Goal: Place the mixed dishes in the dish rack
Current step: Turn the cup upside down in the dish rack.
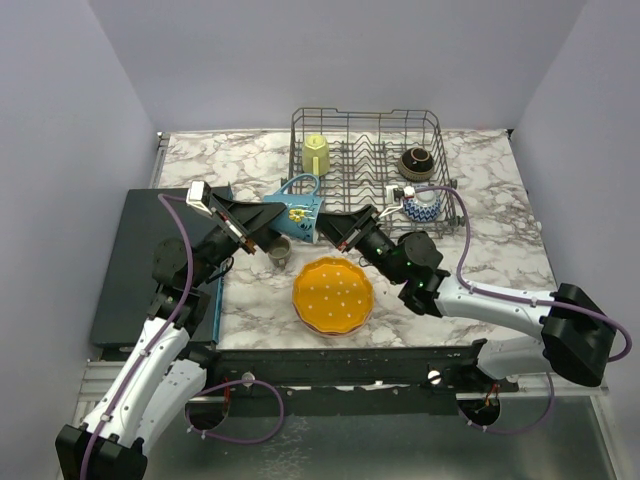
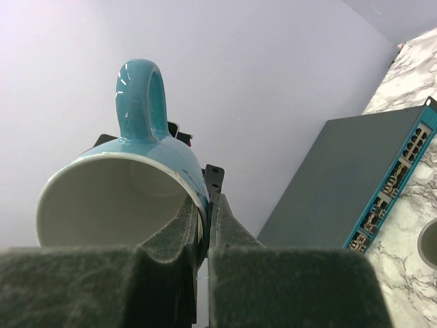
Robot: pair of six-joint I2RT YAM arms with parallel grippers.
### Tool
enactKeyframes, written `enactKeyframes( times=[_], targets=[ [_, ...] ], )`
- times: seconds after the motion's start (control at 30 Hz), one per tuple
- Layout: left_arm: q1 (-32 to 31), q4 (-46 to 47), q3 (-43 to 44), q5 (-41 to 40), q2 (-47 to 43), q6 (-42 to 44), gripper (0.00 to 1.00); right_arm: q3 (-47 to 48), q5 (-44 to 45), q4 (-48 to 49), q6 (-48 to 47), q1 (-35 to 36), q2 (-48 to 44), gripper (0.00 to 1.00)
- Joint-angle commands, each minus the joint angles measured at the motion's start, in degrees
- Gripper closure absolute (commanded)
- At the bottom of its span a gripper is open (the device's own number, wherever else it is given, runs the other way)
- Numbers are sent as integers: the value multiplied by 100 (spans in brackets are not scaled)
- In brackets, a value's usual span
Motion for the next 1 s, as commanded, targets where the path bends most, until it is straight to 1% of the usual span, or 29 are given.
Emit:
enactKeyframes(
  times=[0.0,0.47,0.6,0.7,0.8,0.87,0.97],
  targets=[
    [7,445,-13,93,-8,-123,8,148,-181,392,-13,9,57,99],
    [7,520,-30,81,86,-51,19,-68,-302,459,-151,19,-12,99],
    [4,551,-38,88,116,-31,28,-107,-308,405,-169,11,-69,99],
    [7,586,-25,105,153,-12,37,-134,-310,390,-171,15,-84,99],
    [7,603,-24,123,162,-3,43,-161,-301,357,-170,15,-121,99],
    [2,604,-34,132,164,14,46,-188,-308,322,-169,9,-153,92],
    [7,604,-51,132,163,50,50,-218,-260,177,-171,15,-261,76]
  ],
)
